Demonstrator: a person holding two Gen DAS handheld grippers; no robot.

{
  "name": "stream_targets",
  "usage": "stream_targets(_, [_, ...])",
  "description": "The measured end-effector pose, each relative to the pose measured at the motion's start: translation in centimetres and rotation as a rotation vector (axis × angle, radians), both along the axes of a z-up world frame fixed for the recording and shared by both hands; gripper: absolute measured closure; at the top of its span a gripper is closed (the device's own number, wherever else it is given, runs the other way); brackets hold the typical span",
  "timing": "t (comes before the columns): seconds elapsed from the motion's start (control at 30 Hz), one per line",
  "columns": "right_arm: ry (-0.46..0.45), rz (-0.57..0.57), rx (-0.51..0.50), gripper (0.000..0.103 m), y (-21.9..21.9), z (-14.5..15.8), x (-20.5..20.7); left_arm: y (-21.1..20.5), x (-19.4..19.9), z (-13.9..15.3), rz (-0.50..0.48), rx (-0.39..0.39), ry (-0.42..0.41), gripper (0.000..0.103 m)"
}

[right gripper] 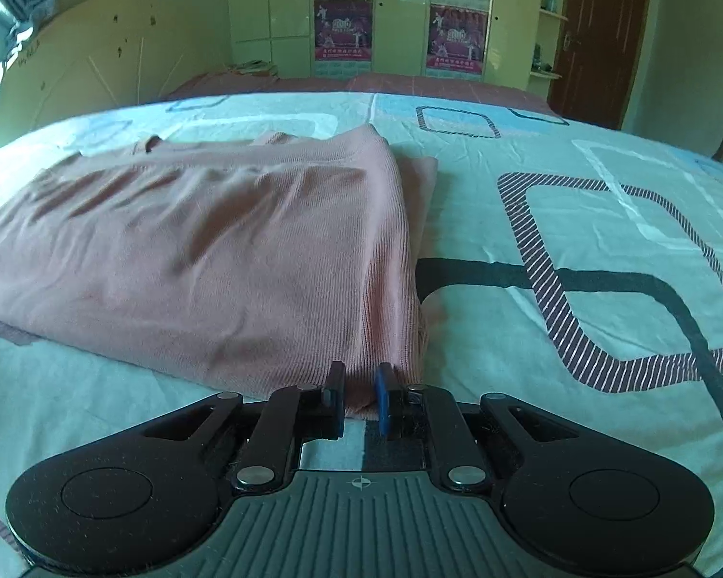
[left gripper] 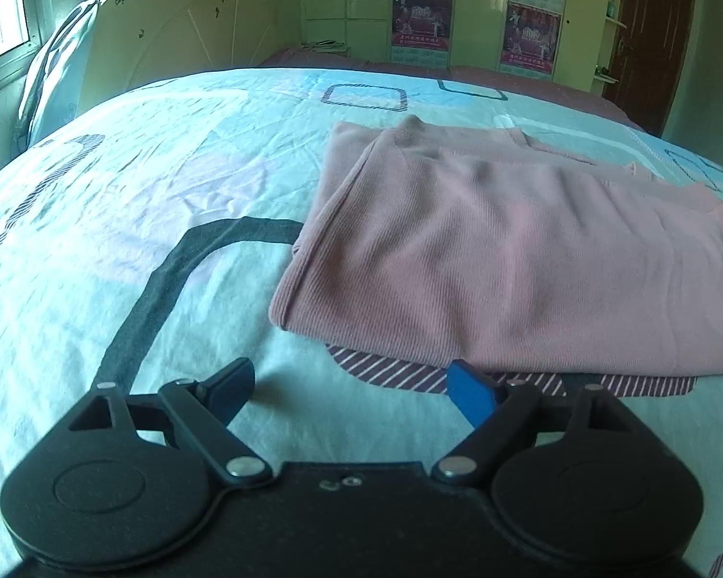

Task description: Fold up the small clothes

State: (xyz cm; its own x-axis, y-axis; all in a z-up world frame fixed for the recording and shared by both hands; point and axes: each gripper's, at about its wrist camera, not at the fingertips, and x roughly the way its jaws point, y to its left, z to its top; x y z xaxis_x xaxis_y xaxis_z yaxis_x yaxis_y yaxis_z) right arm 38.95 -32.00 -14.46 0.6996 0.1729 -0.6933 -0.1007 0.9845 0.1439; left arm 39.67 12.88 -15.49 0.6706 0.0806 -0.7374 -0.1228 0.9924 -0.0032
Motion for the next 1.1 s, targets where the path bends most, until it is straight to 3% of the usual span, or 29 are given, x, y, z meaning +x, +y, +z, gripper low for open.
stream_targets(0.03, [-0.024, -0.005, 0.027, 0.065, 0.0, 0.6, -0.6, 0.1, -0.3, 0.1, 0.002, -0.026, -0.011, 0.018])
stream_targets(0.13, [-0.057, 0.015, 0.078, 0.064, 1.1, 1.7, -1.7, 0.4, -0.6, -0.1, -0.006, -0.144, -0.037, 0.022])
stream_targets(0.17, [-0.067, 0.02, 0.099, 0.068, 1.5, 2.0, -1.8, 0.5, -0.5, -0.2, 0.006, -0.176, -0.038, 0.024])
stream_targets(0.2, [-0.067, 0.027, 0.116, 0.083, 1.9, 2.1, -1.8, 0.6, -0.4, -0.4, 0.022, -0.206, -0.038, 0.026])
stream_targets(0.27, [-0.061, 0.03, 0.133, 0.089, 3.1, 2.5, -1.3, 0.9, 0.0, -0.5, 0.051, -0.273, -0.049, 0.027])
stream_targets(0.4, [-0.065, 0.061, 0.156, 0.089, 5.5, 3.3, 0.2, 1.4, 0.9, -0.6, 0.098, -0.377, -0.047, 0.038])
stream_targets(0.5, [-0.068, 0.087, 0.165, 0.089, 7.1, 3.6, 1.8, 2.0, 1.5, -1.0, 0.141, -0.452, -0.056, 0.038])
stream_targets(0.7, [-0.037, 0.117, 0.183, 0.089, 10.3, 3.8, 5.3, 3.8, 2.0, -2.3, 0.243, -0.688, -0.101, 0.038])
stream_targets(0.77, [-0.028, 0.132, 0.176, 0.091, 11.4, 3.8, 6.3, 4.7, 2.8, -2.9, 0.259, -0.76, -0.11, 0.049])
stream_targets(0.8, [-0.021, 0.145, 0.174, 0.102, 12.0, 3.7, 6.9, 5.2, 3.4, -3.4, 0.269, -0.784, -0.099, 0.062])
stream_targets(0.83, [-0.018, 0.154, 0.173, 0.103, 12.5, 3.7, 7.5, 5.7, 3.9, -3.9, 0.28, -0.817, -0.101, 0.07])
stream_targets(0.97, [-0.012, 0.176, 0.164, 0.103, 14.5, 3.7, 9.2, 7.3, 5.7, -5.4, 0.305, -0.929, -0.112, 0.079])
stream_targets(1.1, [0.013, 0.19, 0.159, 0.103, 16.2, 3.0, 10.8, 7.3, 7.3, -5.8, 0.288, -0.935, -0.114, 0.085])
